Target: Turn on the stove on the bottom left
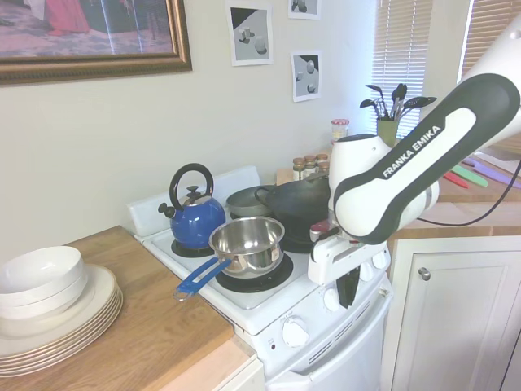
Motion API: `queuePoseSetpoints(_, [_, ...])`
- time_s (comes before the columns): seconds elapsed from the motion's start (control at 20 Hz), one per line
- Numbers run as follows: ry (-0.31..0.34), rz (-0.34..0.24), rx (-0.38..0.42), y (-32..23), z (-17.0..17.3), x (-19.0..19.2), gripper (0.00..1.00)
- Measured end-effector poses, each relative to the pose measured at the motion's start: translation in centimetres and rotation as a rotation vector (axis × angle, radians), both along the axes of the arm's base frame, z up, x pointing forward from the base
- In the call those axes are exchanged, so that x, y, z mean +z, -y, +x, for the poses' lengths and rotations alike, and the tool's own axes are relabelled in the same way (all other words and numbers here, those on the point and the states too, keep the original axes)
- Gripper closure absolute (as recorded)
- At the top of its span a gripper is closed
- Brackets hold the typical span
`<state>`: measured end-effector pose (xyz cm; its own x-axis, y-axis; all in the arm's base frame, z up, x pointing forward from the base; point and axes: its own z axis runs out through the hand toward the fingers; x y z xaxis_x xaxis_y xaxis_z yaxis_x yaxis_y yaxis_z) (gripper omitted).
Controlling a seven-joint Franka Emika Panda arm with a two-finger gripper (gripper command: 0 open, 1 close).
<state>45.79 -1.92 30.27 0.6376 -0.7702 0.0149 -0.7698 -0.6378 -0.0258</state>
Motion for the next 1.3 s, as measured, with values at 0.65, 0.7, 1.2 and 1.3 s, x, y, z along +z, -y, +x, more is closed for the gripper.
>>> queuePoseSetpoints(0.65, [0.018, 0.02, -0.078, 1.7, -2.3, -0.8, 0.0])
queuePoseSetpoints(0.7, [0.021, 0.02, -0.08, 1.8, -2.3, -0.6, 0.0])
queuePoseSetpoints(1.2, [0.048, 0.024, -0.086, 1.8, -2.2, 0.6, 0.0])
queuePoseSetpoints(1.3, [0.051, 0.024, -0.086, 1.8, -2.2, 0.7, 0.0])
